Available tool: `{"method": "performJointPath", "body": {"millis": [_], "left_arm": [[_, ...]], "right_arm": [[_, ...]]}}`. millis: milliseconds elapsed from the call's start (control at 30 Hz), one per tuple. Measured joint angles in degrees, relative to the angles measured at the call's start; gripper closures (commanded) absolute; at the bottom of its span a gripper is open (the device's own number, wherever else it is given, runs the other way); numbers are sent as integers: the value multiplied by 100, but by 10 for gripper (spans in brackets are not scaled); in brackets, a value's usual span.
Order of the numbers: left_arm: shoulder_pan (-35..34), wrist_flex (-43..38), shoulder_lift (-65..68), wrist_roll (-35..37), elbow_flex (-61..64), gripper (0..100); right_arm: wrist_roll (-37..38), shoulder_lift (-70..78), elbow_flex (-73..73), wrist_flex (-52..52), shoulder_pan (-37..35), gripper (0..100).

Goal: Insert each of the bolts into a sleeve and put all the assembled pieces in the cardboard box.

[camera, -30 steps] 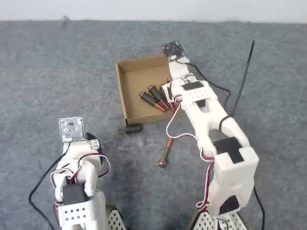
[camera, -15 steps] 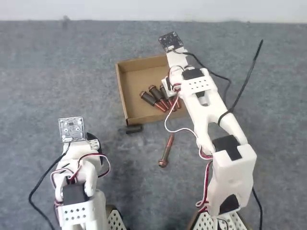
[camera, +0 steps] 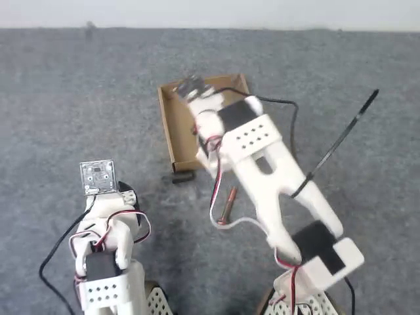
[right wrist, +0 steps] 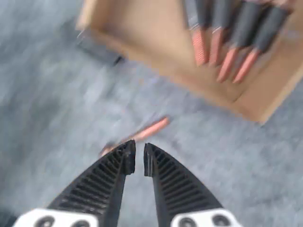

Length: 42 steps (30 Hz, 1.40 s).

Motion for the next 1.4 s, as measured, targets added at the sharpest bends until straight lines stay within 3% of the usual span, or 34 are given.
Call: {"method": "performJointPath", "body": {"millis": [133,367,567,800,1100,1400], "left_arm": [[0,0,0,0,0,989],[0,0,0,0,0,989],[-290,-149,0,0,0,989],[-316,-158,0,-18,0,989],[-316,-158,0,-18,0,989],[-316,-158,0,-18,0,989]], "right_arm": [[422,-123,0,712,-492,979],[1433,-413,105,712,-914,930],[1547,-527,1134,-264,-993,794],[1547,-536,1996,-1679,-1029,790],[3095,-536,2356,-2031,-1029,789],[3209,-536,2681,-2848,-1029,789]]}}
